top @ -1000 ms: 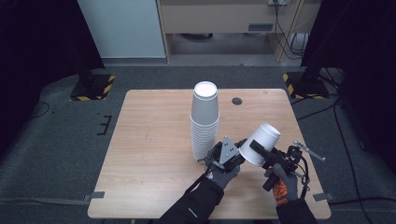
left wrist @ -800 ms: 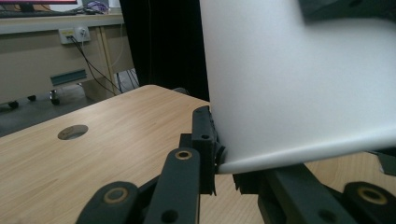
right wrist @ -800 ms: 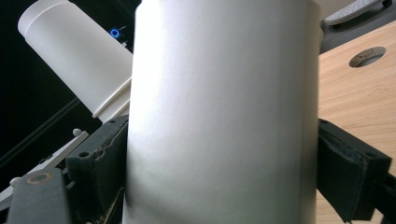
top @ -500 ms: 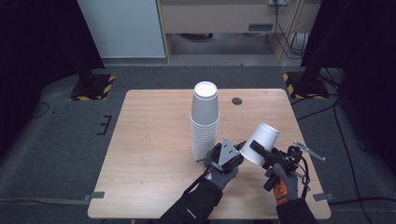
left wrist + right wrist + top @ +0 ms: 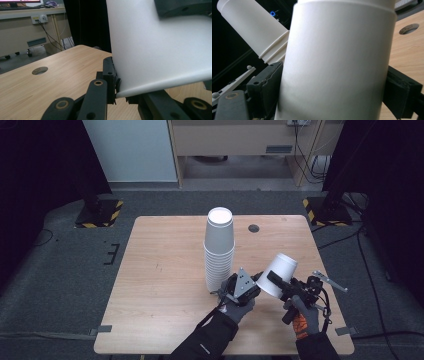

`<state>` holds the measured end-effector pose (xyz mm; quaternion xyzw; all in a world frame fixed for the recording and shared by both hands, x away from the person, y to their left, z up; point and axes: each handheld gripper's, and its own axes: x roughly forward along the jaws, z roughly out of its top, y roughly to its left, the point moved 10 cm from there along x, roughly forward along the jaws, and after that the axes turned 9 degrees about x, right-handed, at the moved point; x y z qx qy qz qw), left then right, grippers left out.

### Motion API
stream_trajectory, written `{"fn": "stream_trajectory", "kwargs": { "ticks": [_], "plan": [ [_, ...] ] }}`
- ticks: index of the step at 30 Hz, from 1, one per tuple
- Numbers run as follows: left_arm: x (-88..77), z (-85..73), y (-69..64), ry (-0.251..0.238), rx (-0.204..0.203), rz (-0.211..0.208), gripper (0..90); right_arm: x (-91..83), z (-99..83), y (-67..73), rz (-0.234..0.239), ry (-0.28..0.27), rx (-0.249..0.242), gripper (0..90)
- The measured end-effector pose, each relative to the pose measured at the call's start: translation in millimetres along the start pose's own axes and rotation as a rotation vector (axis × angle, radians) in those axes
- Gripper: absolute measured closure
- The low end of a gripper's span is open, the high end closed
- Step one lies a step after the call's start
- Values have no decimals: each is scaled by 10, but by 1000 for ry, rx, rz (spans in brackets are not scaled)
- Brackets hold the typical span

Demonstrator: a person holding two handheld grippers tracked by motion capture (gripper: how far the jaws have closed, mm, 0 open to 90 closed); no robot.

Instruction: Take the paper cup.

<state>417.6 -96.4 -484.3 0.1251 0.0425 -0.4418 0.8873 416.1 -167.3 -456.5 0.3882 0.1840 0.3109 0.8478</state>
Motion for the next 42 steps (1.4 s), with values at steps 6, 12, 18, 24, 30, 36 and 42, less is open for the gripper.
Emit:
{"fn": "stream_trajectory", "kwargs": {
  "ticks": [6, 12, 18, 24, 30, 36, 42],
  "plan": [
    [-47, -9, -3, 8, 4, -5, 829, -12, 46, -54, -18, -19, -14, 98],
    [-78, -1, -12, 15, 4, -16, 831, -5, 64, -38, -10, -29, -31, 86],
    [-121, -16, -46, 28, 11, -44, 832, -14, 105, -83, -20, -38, -36, 62],
    [-159, -20, -39, 38, 14, -49, 833, -6, 111, -109, -30, -36, -48, 51],
    [-198, -20, -28, 42, 14, -51, 837, 18, 109, -95, -28, -36, -53, 39],
    [-251, -26, -23, 55, 28, -62, 847, 1, 155, -177, -64, -60, -80, 55],
    [-293, -34, -35, 72, 32, -76, 849, -18, 195, -232, -95, -71, -104, 67]
  ]
}}
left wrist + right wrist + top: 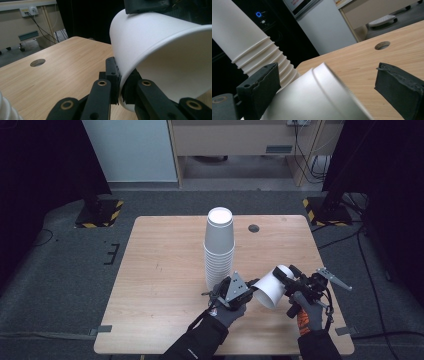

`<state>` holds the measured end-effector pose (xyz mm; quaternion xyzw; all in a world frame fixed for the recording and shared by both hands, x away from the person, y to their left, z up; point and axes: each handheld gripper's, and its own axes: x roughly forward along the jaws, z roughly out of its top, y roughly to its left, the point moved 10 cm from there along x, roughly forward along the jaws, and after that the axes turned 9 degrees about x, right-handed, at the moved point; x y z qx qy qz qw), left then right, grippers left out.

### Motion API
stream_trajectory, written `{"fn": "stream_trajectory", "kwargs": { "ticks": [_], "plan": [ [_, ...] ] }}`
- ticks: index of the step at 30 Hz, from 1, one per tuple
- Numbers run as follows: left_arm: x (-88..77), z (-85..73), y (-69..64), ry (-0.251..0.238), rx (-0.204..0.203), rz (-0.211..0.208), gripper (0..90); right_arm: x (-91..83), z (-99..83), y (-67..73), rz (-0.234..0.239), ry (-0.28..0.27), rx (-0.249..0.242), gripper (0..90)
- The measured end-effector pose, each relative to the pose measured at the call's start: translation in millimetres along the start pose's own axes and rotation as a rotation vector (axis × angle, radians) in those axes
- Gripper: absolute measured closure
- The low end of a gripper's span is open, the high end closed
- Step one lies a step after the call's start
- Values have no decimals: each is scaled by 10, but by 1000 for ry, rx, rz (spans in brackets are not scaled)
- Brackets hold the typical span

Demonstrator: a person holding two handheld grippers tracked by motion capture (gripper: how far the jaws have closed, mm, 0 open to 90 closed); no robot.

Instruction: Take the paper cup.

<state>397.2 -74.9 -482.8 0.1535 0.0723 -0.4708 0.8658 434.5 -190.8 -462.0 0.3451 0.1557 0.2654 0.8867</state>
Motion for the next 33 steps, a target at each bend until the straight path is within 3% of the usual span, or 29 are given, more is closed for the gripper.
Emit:
{"fn": "stream_trajectory", "kwargs": {
  "ticks": [8, 18, 21, 22, 27, 28, 29, 33],
  "plan": [
    [-90, -5, -23, 13, -10, -29, 852, -57, 87, -172, -66, -26, -21, 90],
    [-259, -57, 27, 47, -18, -53, 852, -115, 157, -291, -116, -37, -65, 101],
    [-309, -66, 39, 53, -19, -59, 852, -125, 161, -335, -150, -27, -124, 108],
    [-325, -69, 40, 54, -22, -61, 852, -125, 161, -335, -150, -27, -124, 108],
    [-401, -108, 43, 63, -25, -72, 852, -136, 141, -367, -198, 4, -231, 108],
    [-418, -117, 42, 65, -28, -75, 852, -136, 141, -367, -198, 4, -231, 108],
    [-434, -124, 38, 65, -32, -79, 852, -141, 129, -380, -215, 16, -269, 108],
    [-546, -177, 40, 71, -43, -94, 852, -148, 95, -416, -236, 40, -310, 108]
  ]
}}
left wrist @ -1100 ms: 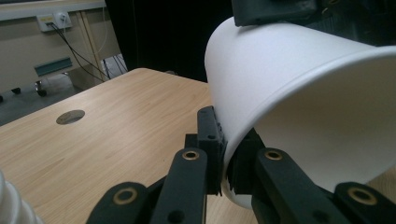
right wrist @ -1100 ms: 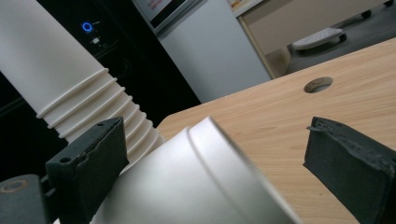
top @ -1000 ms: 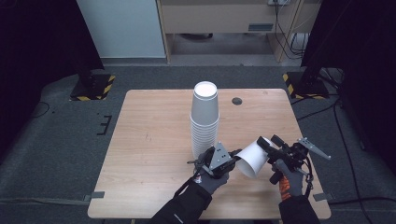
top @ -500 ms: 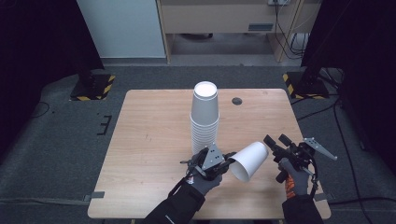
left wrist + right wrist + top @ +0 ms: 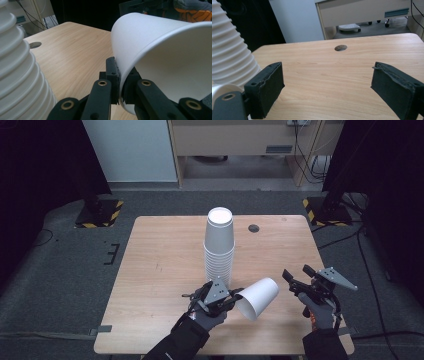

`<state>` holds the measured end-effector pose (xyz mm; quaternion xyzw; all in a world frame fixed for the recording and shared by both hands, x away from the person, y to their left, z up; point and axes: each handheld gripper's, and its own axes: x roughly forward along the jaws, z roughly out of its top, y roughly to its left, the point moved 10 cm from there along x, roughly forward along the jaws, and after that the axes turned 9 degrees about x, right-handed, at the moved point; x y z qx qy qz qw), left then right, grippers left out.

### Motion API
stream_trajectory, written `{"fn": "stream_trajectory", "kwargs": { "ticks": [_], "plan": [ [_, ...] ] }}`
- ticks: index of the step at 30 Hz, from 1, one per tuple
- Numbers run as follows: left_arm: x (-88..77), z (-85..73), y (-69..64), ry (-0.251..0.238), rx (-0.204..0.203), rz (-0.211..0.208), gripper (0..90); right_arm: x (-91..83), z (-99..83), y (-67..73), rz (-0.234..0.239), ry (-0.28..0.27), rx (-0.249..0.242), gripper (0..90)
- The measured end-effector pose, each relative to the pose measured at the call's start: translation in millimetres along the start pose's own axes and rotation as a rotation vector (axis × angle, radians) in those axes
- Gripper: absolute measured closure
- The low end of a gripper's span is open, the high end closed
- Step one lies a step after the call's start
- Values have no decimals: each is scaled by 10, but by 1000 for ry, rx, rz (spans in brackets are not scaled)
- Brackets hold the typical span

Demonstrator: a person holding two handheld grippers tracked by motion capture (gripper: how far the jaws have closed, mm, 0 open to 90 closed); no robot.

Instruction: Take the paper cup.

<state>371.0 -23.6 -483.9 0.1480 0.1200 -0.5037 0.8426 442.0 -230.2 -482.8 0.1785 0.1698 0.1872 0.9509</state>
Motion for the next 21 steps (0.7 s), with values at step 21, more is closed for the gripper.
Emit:
{"fn": "stream_trajectory", "kwargs": {
  "ticks": [21],
  "plan": [
    [-350, -268, 90, 51, -38, -30, 853, 61, -173, -96, -49, 90, -94, 108]
  ]
}}
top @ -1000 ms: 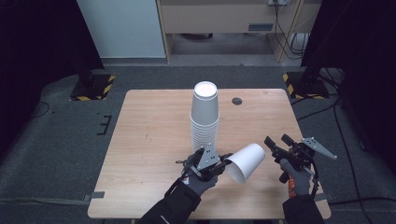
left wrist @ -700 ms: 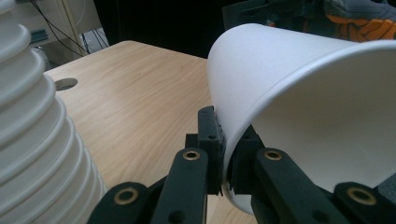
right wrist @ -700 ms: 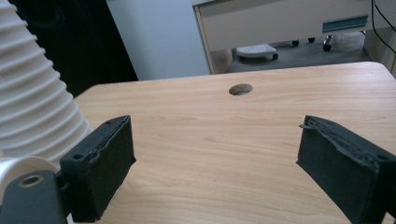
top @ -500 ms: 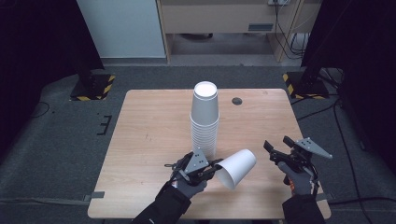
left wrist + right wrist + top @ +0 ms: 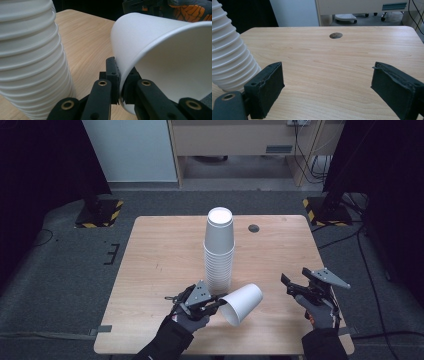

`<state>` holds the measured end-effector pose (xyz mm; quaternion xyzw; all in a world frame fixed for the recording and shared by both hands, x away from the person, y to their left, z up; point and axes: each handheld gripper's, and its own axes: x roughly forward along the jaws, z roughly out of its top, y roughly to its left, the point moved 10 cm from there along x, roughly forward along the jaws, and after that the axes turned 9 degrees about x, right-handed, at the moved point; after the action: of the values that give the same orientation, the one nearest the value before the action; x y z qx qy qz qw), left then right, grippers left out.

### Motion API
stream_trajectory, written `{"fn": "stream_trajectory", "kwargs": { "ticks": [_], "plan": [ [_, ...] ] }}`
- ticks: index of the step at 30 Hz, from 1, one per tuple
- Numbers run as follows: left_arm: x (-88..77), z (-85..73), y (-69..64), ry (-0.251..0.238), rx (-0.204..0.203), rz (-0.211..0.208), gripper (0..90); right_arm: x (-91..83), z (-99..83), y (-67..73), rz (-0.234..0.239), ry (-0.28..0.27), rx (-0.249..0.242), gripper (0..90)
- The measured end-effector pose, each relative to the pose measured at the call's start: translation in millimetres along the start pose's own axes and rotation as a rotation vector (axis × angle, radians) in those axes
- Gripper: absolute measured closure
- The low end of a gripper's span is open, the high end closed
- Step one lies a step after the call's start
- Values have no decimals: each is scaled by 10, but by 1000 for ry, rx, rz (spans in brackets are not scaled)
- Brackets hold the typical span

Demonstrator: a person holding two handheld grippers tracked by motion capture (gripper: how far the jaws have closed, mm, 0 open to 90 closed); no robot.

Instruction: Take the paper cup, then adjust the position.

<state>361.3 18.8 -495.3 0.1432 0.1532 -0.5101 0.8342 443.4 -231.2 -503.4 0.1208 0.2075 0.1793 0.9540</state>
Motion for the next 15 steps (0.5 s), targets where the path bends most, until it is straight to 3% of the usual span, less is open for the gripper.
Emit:
{"fn": "stream_trajectory", "kwargs": {
  "ticks": [15],
  "plan": [
    [-204, -145, 51, 47, -11, 1, 853, -2, -22, -44, -13, 9, 1, 107]
  ]
}}
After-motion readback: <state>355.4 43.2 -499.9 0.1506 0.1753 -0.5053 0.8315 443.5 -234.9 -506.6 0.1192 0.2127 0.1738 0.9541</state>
